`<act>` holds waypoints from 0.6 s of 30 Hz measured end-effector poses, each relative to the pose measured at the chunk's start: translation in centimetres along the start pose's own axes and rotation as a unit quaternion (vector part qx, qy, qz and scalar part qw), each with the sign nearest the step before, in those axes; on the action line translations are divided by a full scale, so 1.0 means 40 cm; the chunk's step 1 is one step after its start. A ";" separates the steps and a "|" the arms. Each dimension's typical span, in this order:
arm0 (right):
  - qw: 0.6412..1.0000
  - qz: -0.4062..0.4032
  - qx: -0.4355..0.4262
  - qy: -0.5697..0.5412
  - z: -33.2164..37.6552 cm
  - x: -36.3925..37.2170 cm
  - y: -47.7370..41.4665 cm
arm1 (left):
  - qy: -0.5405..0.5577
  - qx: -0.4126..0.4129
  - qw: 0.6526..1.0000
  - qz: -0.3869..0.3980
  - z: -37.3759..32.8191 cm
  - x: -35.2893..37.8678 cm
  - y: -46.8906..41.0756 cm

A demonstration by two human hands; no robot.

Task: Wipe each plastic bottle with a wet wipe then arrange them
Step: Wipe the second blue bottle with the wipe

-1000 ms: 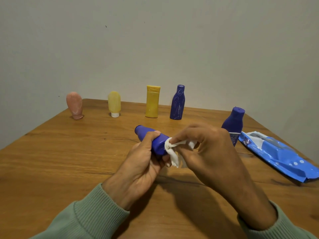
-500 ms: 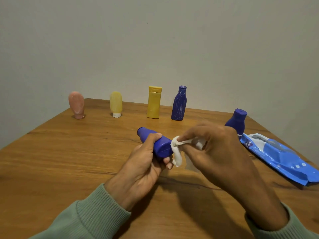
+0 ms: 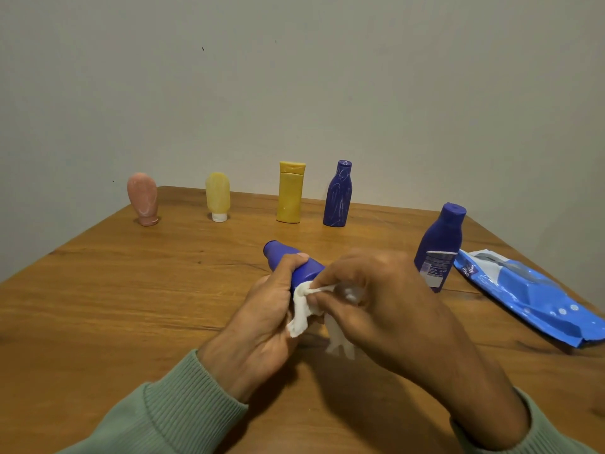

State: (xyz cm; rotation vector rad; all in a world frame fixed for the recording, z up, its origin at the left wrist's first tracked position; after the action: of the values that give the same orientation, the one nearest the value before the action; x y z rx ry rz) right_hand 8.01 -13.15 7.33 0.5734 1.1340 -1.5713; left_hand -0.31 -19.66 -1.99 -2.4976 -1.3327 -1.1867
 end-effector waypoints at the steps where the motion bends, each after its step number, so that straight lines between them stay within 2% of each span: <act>1: 1.000 -0.010 0.000 0.000 -0.001 -0.002 -0.001 | -0.013 0.012 1.000 -0.002 -0.005 -0.003 -0.004; 4: 0.998 -0.051 0.026 0.014 -0.022 -0.028 0.002 | 0.010 0.037 0.999 -0.018 -0.011 -0.005 -0.005; 9: 0.995 -0.093 0.034 0.003 -0.033 -0.076 0.009 | -0.015 0.055 0.998 -0.038 -0.016 0.004 0.006; 14: 0.999 -0.026 0.017 -0.016 -0.005 -0.037 0.005 | -0.007 0.019 1.000 -0.007 -0.004 0.011 0.010; 18: 0.997 -0.075 0.022 -0.024 -0.031 -0.057 0.002 | -0.007 0.056 0.998 -0.005 -0.016 0.014 0.012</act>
State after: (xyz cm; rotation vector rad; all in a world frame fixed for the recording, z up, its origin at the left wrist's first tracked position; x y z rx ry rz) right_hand 8.57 -10.98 8.64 0.4854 1.1291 -1.7333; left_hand -0.17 -19.83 -1.03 -2.4281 -1.3752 -1.0670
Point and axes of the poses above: each hand's wrist, its own y-axis away from the middle knuckle, its own x-axis out of the palm, z = x × y, the point moved 6 cm from there along -y, towards the middle knuckle, and after that the axes turned 5 degrees about -y, right-handed, at the moved point
